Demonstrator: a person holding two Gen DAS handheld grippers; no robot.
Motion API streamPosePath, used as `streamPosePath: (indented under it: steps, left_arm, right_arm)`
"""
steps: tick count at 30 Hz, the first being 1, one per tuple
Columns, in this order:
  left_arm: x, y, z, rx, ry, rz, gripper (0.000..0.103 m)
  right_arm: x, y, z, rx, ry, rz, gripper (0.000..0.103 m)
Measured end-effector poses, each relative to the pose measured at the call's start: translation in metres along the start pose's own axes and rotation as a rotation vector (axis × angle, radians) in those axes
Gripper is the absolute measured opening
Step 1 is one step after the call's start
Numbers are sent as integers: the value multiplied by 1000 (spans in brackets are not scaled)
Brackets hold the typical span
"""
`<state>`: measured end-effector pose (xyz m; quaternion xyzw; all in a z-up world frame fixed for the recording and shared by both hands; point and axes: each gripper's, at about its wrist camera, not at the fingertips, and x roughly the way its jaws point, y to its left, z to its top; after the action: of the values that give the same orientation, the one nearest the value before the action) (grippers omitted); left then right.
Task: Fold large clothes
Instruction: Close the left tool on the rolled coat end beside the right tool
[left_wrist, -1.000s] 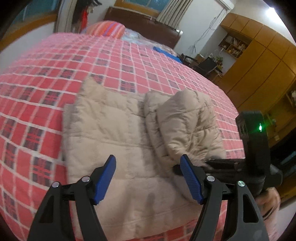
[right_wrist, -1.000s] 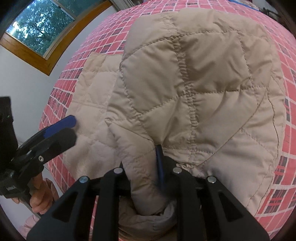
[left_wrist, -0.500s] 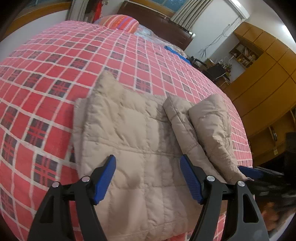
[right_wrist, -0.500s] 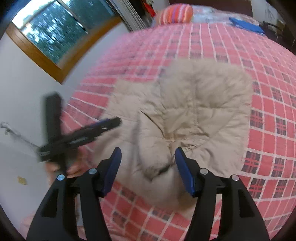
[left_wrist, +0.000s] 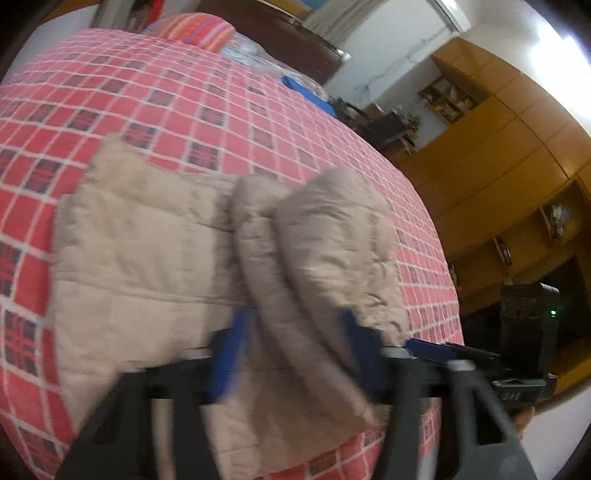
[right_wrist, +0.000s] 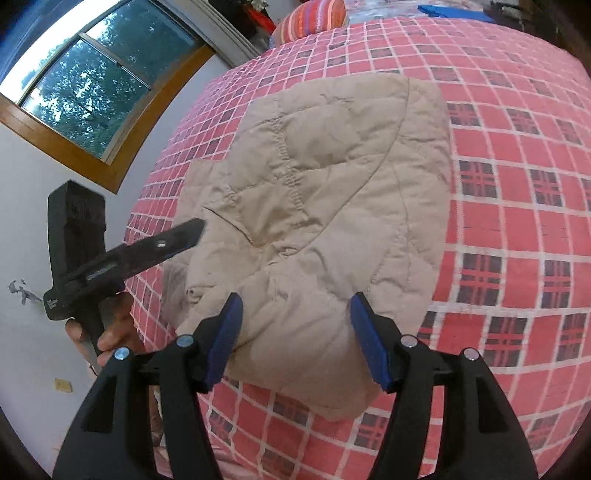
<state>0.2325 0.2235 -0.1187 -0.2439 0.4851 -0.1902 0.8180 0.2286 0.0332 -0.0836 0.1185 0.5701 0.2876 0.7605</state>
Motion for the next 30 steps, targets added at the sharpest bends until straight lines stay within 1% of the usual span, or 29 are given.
streamPosePath:
  steps: [2,4,6,8,10,15,18,20,22,24,25,27,28,30]
  left_arm:
    - [3,-4,1,7,1,29,20]
    - [0,-4,0,17,-2,38,26]
    - [-6,0,-4,14,-15,43,51]
    - [-13,7,-8,2,-36,40,65]
    - [-12,13,-9,-11,-24,22,67]
    - [6,19,2,-64,17,-47,67]
    - [22,17,10,-58,46,-37,67]
    - [32,20,12,-73,71,-34,67]
    - [40,24,11,-99,100,-52,67]
    - [39,26,8,-102,98,-66,67]
    - [37,27,7,-97,88,-68,67]
    - [34,29,10,-96,79,-79,67]
    - [35,28,13,-97,81,-82,67]
    - [37,27,22,-93,87,-74,67]
  right_arm:
    - [2,1,0,-5,-1,4,62]
    - [4,0,1,-3,0,13,62]
    - [2,-3,0,0,-1,17,60]
    - [0,-3,-2,3,-3,21,60]
    - [-6,-2,-10,-1,-6,16,60]
    - [4,11,-19,-31,8,-6,61]
    - [13,13,-22,-29,21,2,61]
    - [17,9,-21,-17,27,5,61]
    - [13,5,-21,-3,25,27,60]
    - [0,-3,-22,18,8,47,57]
    - [-9,-6,-24,11,-5,38,58]
    - [-19,-6,-30,-15,-11,21,62]
    - [-23,0,-35,-40,-10,14,62]
    - [-25,16,-46,-115,-2,-3,67]
